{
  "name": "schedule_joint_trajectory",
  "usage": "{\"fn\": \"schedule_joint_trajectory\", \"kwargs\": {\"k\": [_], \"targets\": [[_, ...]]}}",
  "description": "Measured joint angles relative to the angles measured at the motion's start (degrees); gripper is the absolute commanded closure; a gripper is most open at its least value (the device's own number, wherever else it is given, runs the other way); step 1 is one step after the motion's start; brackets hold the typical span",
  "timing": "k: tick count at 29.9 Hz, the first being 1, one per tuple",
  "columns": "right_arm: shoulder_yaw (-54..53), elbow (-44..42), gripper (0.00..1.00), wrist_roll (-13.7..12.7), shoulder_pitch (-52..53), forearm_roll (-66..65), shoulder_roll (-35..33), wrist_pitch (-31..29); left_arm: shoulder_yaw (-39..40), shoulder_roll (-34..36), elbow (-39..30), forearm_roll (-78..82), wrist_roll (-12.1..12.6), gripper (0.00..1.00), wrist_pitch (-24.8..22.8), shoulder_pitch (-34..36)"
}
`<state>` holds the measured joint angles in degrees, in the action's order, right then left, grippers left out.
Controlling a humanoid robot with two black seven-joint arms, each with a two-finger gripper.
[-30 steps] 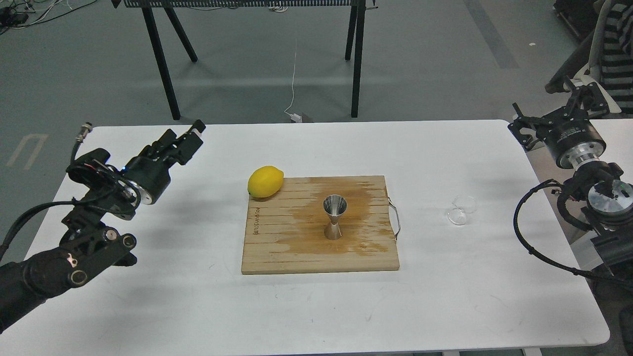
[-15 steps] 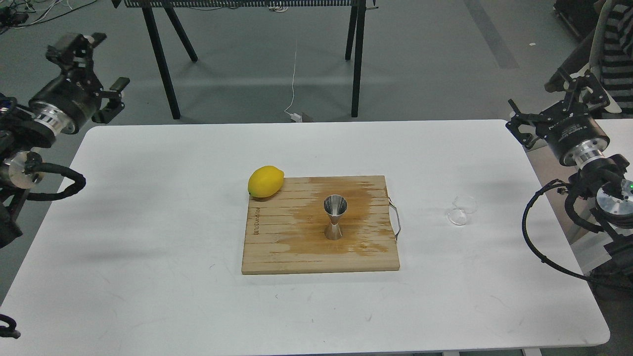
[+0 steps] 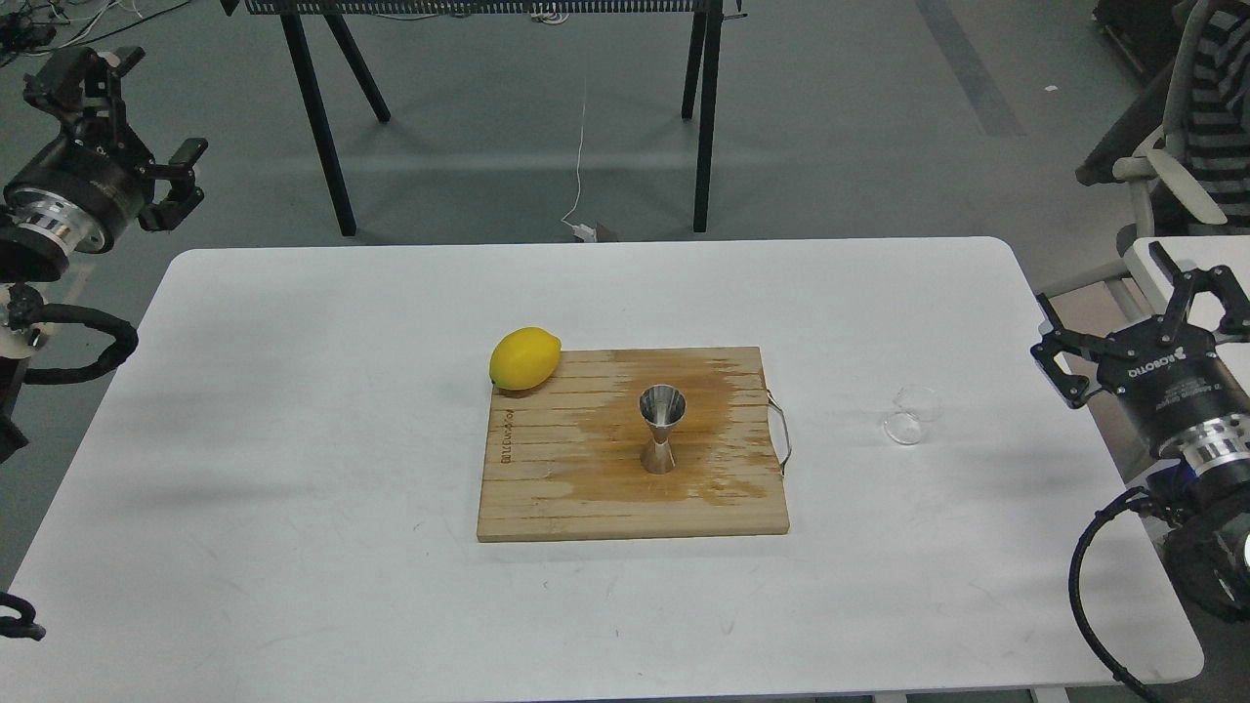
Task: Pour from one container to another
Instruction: 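Reach the right gripper to the clear glass cup and grasp it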
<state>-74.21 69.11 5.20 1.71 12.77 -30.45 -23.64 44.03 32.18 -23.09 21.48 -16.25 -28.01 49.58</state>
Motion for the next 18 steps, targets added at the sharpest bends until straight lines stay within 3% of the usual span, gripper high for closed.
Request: {"fn": "schedule_joint_trajectory", "kwargs": {"k": [11,18], "targets": [[-2.86,0.09,0.00,-0.22,-7.61,5.39,13.38,4.56,-0.13,0.26,-0.10,0.22,0.18,0.01,0.01,0.25],[-3.58,-0.12,0.01,0.02,-7.34,5.94,19.86,11.32,-0.17,0.43,-0.20,0.23,0.84,0.01,0.01,0.45]]}}
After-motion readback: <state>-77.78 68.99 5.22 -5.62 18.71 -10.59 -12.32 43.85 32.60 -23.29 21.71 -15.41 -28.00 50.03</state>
